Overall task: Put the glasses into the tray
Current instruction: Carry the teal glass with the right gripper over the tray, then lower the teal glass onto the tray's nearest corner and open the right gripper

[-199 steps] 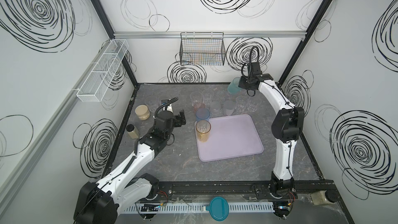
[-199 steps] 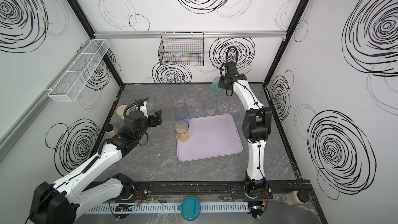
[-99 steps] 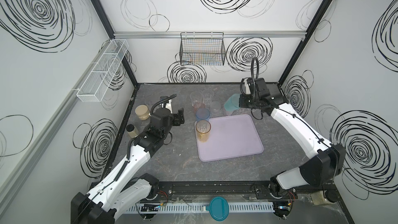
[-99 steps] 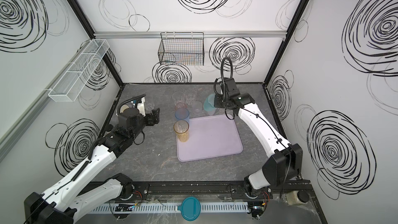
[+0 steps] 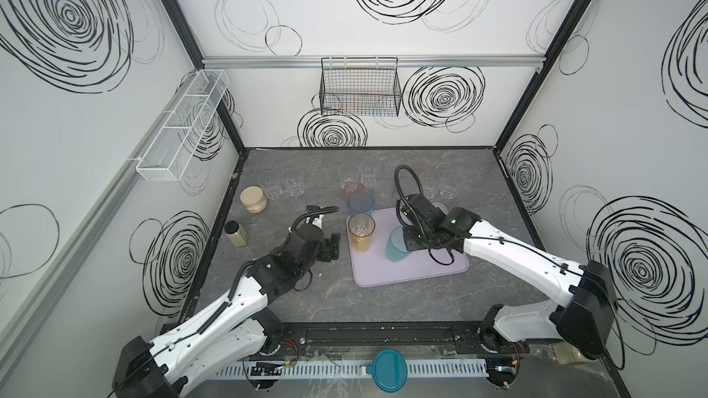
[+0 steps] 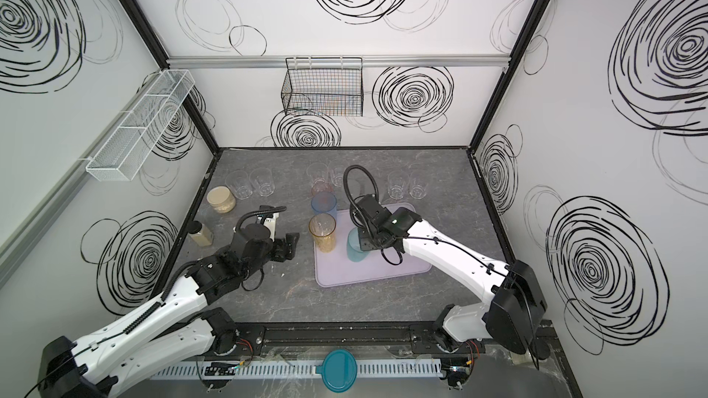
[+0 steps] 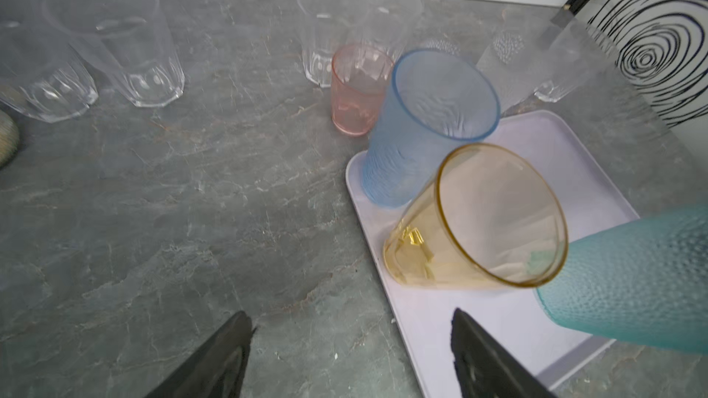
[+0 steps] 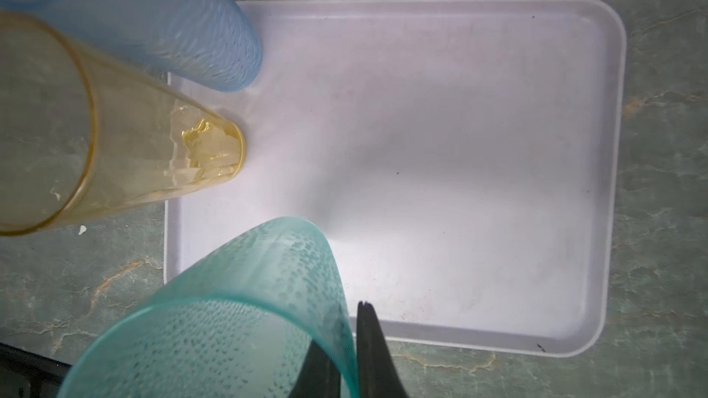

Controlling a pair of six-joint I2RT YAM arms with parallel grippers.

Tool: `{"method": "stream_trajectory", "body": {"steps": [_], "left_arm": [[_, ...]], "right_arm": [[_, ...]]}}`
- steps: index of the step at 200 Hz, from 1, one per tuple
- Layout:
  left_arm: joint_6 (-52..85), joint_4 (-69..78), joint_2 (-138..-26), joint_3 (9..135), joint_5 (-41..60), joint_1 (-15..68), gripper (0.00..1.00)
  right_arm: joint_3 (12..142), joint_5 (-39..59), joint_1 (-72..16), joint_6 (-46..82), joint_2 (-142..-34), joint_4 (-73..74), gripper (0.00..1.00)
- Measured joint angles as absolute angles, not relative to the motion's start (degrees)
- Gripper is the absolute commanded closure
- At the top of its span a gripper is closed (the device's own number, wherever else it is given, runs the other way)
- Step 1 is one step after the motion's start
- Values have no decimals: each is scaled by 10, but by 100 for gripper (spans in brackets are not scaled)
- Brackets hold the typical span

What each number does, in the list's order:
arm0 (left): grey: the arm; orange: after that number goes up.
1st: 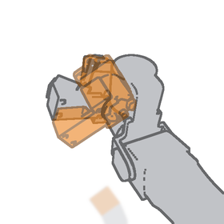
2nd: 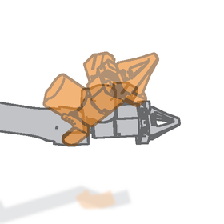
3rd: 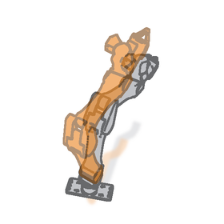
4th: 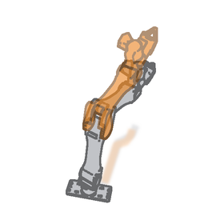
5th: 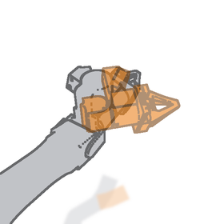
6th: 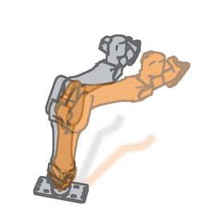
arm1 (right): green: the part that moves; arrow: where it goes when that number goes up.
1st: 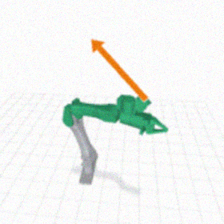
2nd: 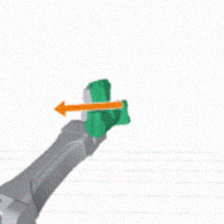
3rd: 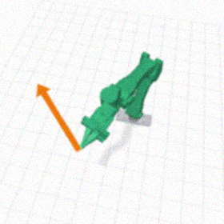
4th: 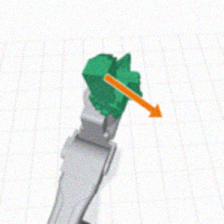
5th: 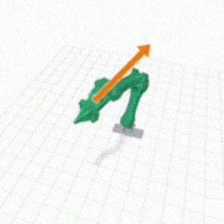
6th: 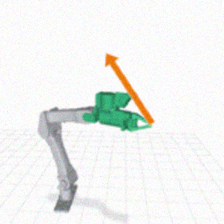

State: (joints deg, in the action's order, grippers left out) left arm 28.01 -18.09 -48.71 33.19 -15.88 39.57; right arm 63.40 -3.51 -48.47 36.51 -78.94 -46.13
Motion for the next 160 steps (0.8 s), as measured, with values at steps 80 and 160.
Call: {"method": "stream_trajectory", "body": {"steps": [80,160], "left_arm": [[298,-175,-482,309,-150,396,17],[291,-175,-447,303,-113,336,17]], "right_arm": [[659,-44,-600,410,-909,-423,95],[704,-39,-604,411,-952,-417,89]]}}
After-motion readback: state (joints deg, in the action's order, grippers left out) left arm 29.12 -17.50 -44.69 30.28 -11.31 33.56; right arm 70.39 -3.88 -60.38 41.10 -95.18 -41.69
